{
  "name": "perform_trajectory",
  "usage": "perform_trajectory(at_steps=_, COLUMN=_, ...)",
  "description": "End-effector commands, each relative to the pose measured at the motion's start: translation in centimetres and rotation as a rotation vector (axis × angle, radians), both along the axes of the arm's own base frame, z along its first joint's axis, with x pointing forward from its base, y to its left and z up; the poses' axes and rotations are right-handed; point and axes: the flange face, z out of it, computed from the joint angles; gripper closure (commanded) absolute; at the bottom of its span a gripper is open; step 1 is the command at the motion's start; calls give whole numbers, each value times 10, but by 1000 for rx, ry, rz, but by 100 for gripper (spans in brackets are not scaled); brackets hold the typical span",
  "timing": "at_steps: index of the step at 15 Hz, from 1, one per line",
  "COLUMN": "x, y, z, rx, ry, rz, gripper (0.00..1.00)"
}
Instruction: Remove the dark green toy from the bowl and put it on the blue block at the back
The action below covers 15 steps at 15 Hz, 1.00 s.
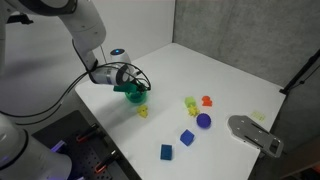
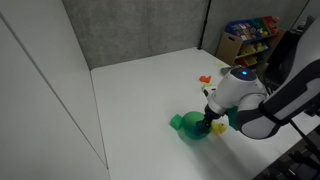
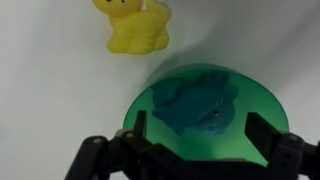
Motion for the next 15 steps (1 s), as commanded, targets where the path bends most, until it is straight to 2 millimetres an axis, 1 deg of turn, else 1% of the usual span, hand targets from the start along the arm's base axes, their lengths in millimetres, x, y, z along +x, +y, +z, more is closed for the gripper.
perform_trajectory(at_steps=1, x=10, y=3, z=-9, rx=-14, ry=-38, rz=65, gripper=0)
perform_trajectory(at_steps=6, x=10, y=6, z=-24, rx=-24, ry=-38, rz=87, gripper=0)
perform_trajectory(at_steps=10, x=11, y=3, z=-29, rx=-58, ry=-28, rz=93, gripper=0)
perform_trajectory(at_steps=11, x=11, y=2, z=-29, rx=-66, ry=-27, rz=87, gripper=25)
perform_trajectory(at_steps=12, x=12, y=2, z=-29, rx=-77, ry=-26, rz=83, gripper=27)
perform_trajectory(at_steps=14, x=13, y=1, z=-26, rx=-91, ry=-31, rz=71, gripper=42)
perform_trajectory(at_steps=15, x=13, y=2, z=-24, rx=-94, ry=-31, rz=68, gripper=45)
